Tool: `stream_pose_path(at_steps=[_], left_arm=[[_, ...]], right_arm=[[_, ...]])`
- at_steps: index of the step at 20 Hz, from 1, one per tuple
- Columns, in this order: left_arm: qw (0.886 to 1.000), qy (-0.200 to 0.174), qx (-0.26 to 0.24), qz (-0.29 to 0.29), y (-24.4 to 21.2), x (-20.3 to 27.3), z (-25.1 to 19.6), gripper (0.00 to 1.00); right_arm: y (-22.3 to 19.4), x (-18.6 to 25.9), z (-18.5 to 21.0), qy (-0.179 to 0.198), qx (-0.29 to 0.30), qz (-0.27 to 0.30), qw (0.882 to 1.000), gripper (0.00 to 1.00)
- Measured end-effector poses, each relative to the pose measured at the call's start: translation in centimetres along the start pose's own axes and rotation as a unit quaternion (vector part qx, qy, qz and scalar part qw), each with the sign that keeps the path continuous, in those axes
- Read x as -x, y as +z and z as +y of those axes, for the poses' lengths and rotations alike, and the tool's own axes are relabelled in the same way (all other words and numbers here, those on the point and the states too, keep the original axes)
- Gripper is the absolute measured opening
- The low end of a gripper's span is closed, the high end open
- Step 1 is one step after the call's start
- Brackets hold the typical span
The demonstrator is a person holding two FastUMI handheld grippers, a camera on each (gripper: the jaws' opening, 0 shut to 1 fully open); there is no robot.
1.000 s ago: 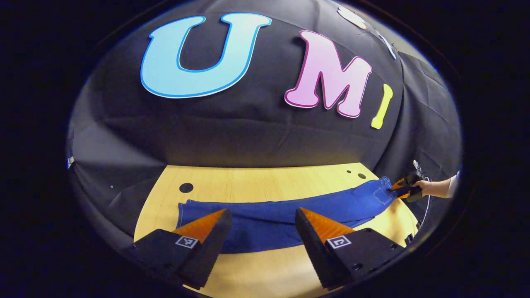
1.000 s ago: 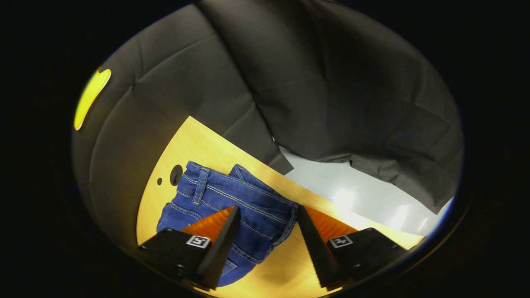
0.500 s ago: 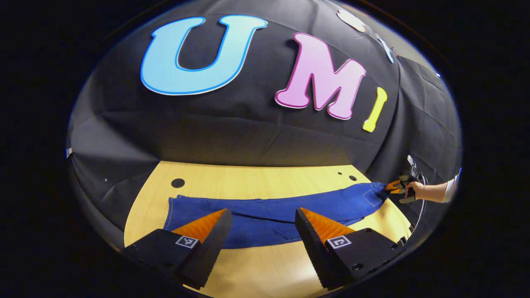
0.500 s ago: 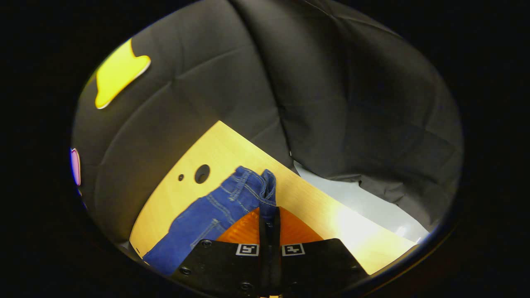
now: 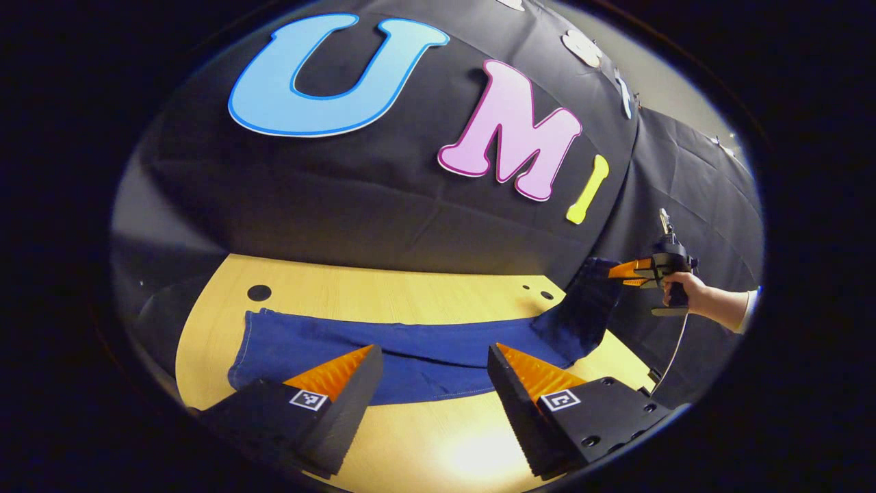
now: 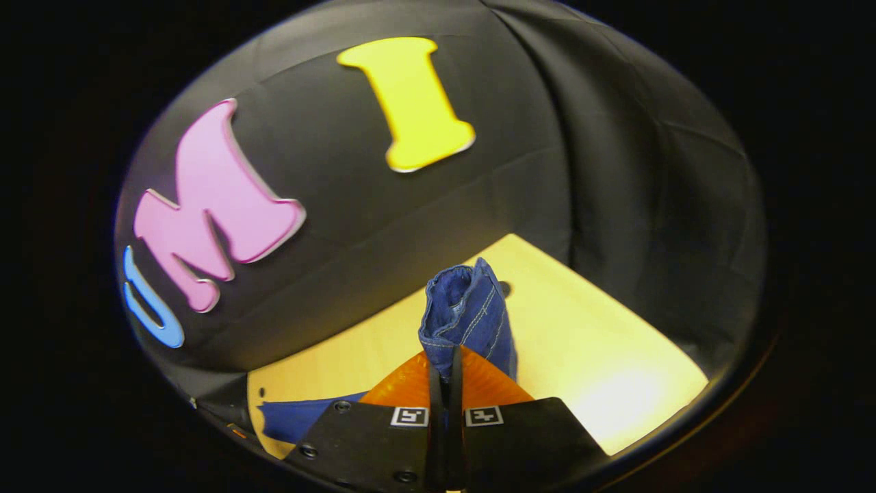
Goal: Grasp the waist and the cuffs of the jeans and fold them to make the two legs overlap; first hold the waist and fold one-third of the jeans toward the cuffs, then hold the cuffs and fold the remaining one-third in the same direction to finish folding.
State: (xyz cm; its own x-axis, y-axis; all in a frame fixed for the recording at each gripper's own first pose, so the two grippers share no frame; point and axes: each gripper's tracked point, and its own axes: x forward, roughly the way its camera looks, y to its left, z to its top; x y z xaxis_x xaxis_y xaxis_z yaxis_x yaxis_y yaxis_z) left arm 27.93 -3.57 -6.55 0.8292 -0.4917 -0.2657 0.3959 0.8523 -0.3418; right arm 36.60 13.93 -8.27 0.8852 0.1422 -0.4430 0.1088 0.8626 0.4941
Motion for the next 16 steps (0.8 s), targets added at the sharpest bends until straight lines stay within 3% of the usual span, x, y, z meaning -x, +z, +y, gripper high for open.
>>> stream_pose_path(at_steps=[3,6,10,14,15,16], left_arm=[[1.000,0.008,0.002,0.005,-1.5,3.2,1.6,0.97],[0.999,0.041,-0.005,0.024,-3.4,6.1,4.1,0.97],[0.996,0.078,0.012,0.033,-4.3,8.3,6.0,0.97],[0.993,0.090,0.057,0.048,-5.2,8.1,7.5,0.97],[0.992,0.092,0.068,0.052,-5.2,7.7,7.8,0.97],[0.991,0.095,0.077,0.058,-5.1,7.1,8.3,0.97]], right_arm=[[-5.8,-1.2,7.1,0.068,-0.020,0.047,0.996,0.05],[-13.9,-3.3,11.1,0.113,-0.009,0.119,0.986,0.04],[-20.1,-5.3,12.6,0.153,-0.023,0.212,0.965,0.04],[-24.6,-6.1,11.9,0.134,-0.027,0.284,0.949,0.05],[-24.8,-6.0,13.1,0.151,-0.051,0.300,0.940,0.01],[-24.4,-5.2,14.2,0.177,-0.073,0.306,0.933,0.23]])
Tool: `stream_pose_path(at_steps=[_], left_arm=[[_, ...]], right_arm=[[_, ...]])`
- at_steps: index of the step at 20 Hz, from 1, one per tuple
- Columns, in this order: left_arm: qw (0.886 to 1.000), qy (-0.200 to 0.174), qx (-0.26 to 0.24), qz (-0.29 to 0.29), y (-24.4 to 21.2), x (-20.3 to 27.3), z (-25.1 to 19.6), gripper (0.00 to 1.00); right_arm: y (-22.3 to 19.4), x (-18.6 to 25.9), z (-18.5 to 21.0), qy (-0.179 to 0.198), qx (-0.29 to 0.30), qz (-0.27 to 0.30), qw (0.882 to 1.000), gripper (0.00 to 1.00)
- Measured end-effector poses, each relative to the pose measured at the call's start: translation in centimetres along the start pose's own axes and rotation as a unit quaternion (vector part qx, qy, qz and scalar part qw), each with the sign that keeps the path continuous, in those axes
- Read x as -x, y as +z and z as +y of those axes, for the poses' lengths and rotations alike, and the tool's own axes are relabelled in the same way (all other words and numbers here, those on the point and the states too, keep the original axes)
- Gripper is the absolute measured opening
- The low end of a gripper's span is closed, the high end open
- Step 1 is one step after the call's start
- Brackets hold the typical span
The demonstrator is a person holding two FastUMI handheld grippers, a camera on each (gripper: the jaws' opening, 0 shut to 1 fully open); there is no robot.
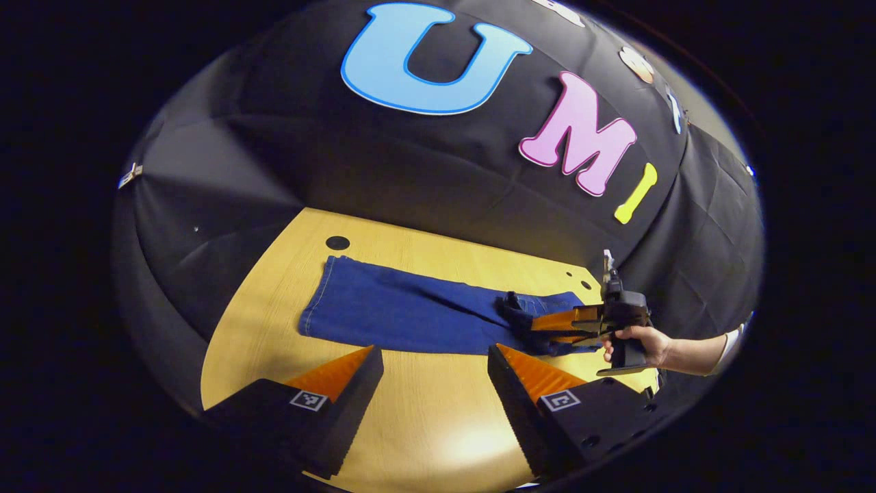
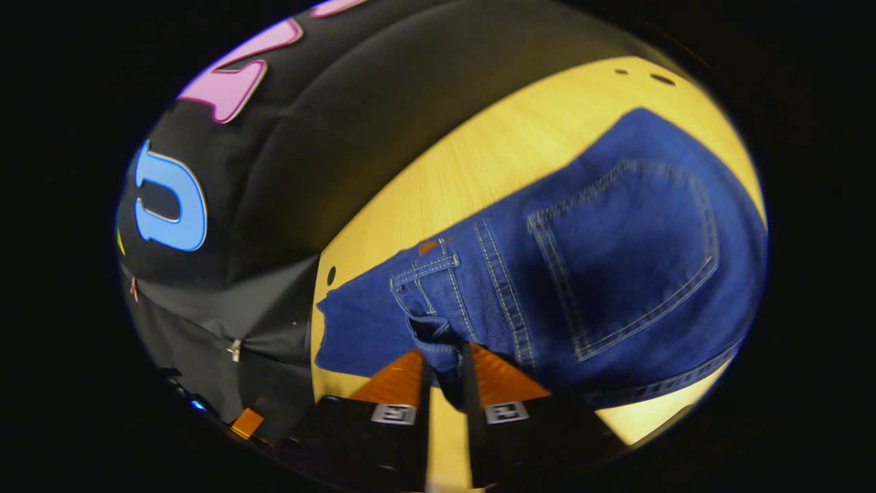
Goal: Grasp the waist and the cuffs of the jeans and fold them to make the two legs overlap; first hold the waist and fold one-third of the jeans toward the cuffs, then hold the cuffs and fold the remaining one-third in the same direction to finish folding.
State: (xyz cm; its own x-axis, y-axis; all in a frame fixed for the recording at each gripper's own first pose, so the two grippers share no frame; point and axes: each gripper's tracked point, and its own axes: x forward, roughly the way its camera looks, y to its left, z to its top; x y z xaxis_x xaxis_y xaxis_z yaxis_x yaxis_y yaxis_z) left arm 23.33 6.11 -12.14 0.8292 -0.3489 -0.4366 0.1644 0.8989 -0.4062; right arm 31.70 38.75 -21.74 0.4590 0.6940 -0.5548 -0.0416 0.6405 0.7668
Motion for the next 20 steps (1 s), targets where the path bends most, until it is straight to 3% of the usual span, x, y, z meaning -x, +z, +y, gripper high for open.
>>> stream_pose_path(at_steps=[3,6,9,13,15,17,20], left_arm=[[0.999,0.019,0.021,0.027,0.9,-2.6,2.0,0.97],[0.993,0.079,0.008,0.083,0.9,-5.4,6.3,0.97],[0.984,0.102,0.005,0.146,1.0,-8.4,9.0,0.97],[0.972,0.129,0.011,0.194,1.3,-13.2,12.2,0.97],[0.959,0.148,-0.020,0.242,0.0,-14.9,13.9,0.96],[0.940,0.185,-0.053,0.280,-1.0,-15.4,16.3,0.97],[0.932,0.186,-0.037,0.310,-2.0,-15.9,16.7,0.97]], right_arm=[[0.6,3.1,2.8,0.075,0.044,-0.010,0.996,0.90],[-0.3,10.2,3.3,0.101,0.128,-0.013,0.987,0.91],[-0.2,18.2,-1.2,0.064,0.167,-0.041,0.983,0.91],[0.2,27.7,-9.8,-0.011,0.098,-0.085,0.992,0.91],[-0.2,31.6,-14.0,-0.043,0.054,-0.111,0.991,0.91],[-0.8,34.6,-16.7,-0.068,0.029,-0.130,0.989,0.91],[-1.6,37.5,-19.0,-0.090,0.021,-0.140,0.986,0.91]])
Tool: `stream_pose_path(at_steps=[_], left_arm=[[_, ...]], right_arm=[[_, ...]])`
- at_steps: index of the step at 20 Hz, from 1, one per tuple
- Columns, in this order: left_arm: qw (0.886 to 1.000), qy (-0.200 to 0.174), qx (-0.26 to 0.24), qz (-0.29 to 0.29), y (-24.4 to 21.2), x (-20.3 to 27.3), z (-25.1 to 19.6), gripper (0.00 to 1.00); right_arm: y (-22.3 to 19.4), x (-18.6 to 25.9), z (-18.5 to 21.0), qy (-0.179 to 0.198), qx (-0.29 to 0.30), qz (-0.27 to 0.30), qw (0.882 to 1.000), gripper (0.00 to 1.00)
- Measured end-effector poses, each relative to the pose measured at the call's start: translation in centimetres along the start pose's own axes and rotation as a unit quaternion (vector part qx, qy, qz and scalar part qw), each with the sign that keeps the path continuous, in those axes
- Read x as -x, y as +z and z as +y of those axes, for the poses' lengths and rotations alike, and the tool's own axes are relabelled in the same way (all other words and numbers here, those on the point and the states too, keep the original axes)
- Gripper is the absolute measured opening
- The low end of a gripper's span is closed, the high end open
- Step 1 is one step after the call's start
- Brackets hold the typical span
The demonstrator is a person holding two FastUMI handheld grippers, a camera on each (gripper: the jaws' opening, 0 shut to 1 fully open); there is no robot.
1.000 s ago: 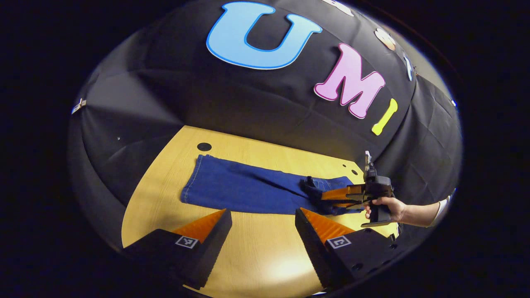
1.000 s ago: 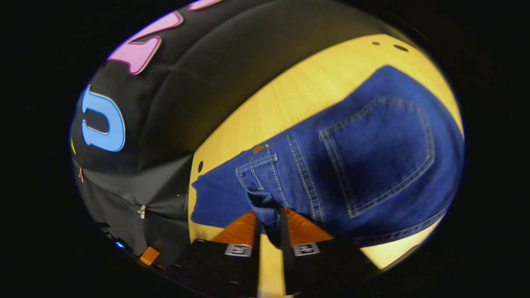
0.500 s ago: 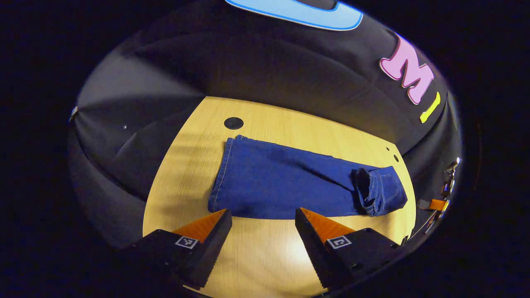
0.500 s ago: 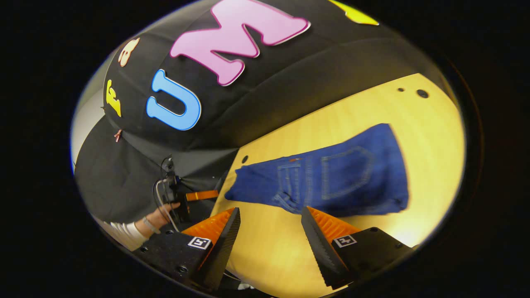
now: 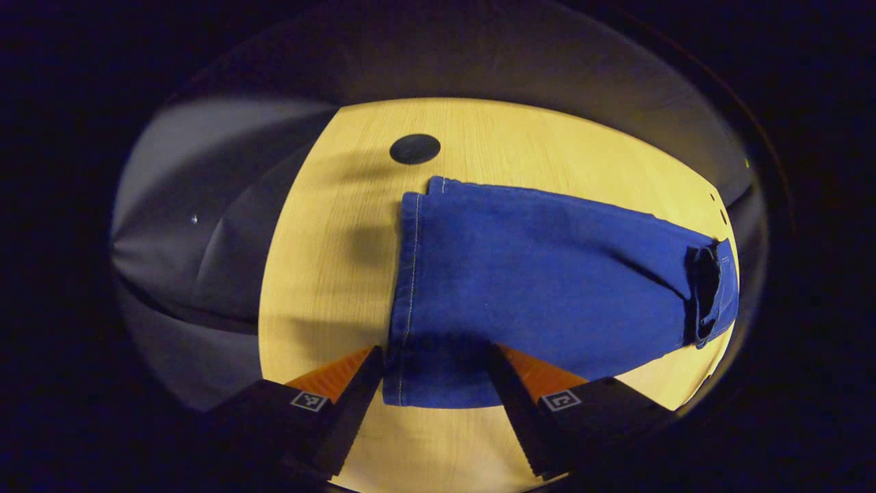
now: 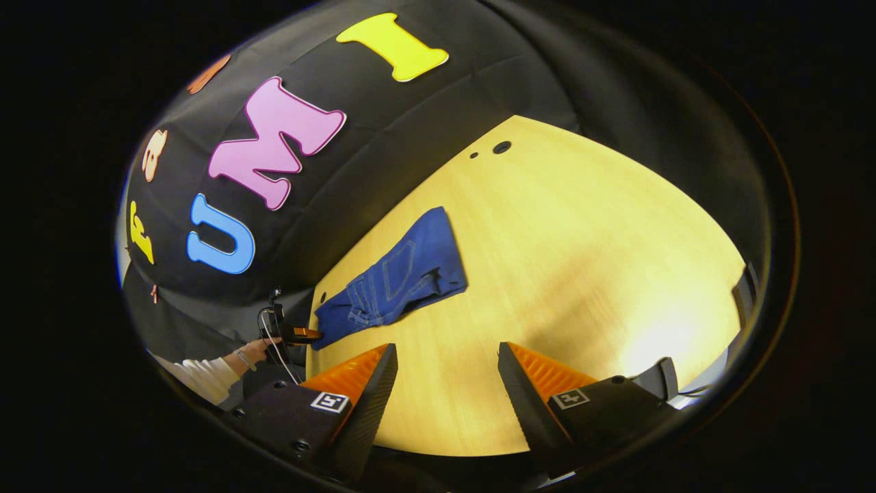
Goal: Grasp the waist and the cuffs of the jeans and fold them to make the two legs overlap; first hold the waist and fold one-third of the jeans toward the cuffs, then hold the cuffs and fold the remaining one-third in the same direction to finish folding.
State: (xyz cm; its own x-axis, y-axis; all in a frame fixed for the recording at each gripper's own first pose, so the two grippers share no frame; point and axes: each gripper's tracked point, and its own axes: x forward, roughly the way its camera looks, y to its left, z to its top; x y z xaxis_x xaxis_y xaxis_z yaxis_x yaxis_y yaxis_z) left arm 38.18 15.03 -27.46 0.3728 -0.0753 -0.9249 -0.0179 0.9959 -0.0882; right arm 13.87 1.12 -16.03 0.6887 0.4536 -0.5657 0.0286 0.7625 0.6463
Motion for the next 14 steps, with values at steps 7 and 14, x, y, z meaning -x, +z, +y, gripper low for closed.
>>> stream_pose_path(at_steps=[7,14], left_arm=[[0.999,-0.012,-0.034,-0.036,0.4,-1.2,-0.3,0.96],[0.999,-0.012,-0.009,-0.050,0.4,-1.3,-3.4,0.13]], right_arm=[[-0.5,-0.6,2.0,0.008,0.021,0.016,1.000,0.91],[0.7,-0.2,3.1,0.015,0.030,0.007,0.999,0.93]])
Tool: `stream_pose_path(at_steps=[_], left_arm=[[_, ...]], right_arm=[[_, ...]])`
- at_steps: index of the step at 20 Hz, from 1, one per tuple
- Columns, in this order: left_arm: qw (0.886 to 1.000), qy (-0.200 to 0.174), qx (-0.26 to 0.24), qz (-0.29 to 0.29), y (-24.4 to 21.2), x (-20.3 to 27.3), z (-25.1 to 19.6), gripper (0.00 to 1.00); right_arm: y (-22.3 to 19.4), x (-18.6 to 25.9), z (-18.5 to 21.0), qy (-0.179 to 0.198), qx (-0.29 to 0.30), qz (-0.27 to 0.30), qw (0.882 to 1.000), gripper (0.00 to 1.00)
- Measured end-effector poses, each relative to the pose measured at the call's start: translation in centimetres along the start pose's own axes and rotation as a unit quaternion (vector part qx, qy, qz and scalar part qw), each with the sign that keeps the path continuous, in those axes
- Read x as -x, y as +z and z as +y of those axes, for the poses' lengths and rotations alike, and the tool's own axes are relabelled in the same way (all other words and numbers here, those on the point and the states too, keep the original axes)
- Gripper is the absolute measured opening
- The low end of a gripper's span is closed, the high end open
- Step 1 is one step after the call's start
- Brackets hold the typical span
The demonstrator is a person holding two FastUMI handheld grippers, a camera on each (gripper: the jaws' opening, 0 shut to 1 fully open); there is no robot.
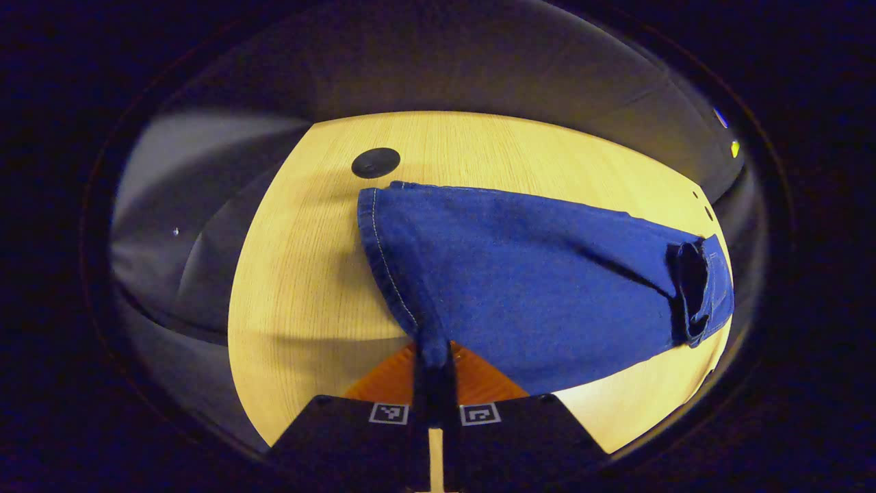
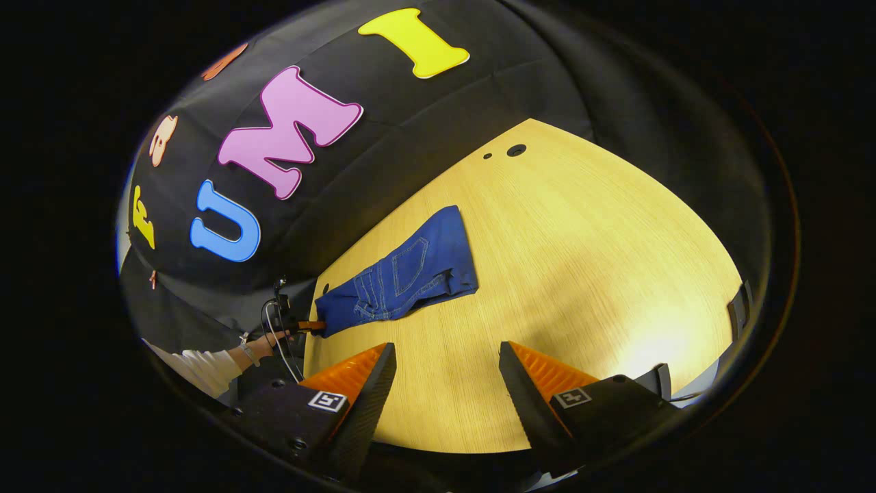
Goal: Grasp the waist and the cuffs of the jeans and fold them to make the two legs overlap; first hold the waist and fold one-third of the jeans toward the cuffs, then hold the cuffs and fold the remaining one-third in the same direction to finish folding.
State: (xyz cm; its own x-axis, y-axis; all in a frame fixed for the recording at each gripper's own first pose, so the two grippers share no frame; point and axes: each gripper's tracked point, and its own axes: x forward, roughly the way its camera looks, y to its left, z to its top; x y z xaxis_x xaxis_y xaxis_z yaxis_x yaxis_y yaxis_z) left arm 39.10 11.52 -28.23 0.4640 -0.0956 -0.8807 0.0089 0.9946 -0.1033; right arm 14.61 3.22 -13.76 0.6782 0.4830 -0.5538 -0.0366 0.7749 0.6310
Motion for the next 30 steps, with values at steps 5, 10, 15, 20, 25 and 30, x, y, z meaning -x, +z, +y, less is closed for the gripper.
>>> stream_pose_path(at_steps=[5,10,15,20,25,30], left_arm=[[0.998,-0.055,0.004,-0.012,1.5,3.5,-4.3,0.06],[0.981,-0.164,-0.042,-0.098,6.1,13.8,-14.1,0.06],[0.950,-0.237,-0.145,-0.142,6.4,21.1,-29.6,0.06],[0.936,-0.294,-0.160,-0.111,4.7,19.9,-45.5,0.06],[0.964,-0.172,-0.200,-0.020,-0.7,8.8,-49.8,0.06],[0.965,-0.138,-0.223,-0.003,-5.3,7.0,-53.3,0.51]], right_arm=[[1.0,1.1,-1.4,-0.004,-0.020,-0.015,1.000,0.93],[3.2,2.0,-2.4,-0.001,-0.040,-0.046,0.998,0.93],[4.3,2.7,-2.5,0.011,-0.037,-0.057,0.998,0.93],[4.0,4.3,-3.9,0.001,-0.013,-0.054,0.998,0.93],[4.3,5.3,-6.5,-0.009,0.003,-0.058,0.998,0.93],[4.0,3.4,-8.6,-0.008,0.070,-0.015,0.997,0.93]])
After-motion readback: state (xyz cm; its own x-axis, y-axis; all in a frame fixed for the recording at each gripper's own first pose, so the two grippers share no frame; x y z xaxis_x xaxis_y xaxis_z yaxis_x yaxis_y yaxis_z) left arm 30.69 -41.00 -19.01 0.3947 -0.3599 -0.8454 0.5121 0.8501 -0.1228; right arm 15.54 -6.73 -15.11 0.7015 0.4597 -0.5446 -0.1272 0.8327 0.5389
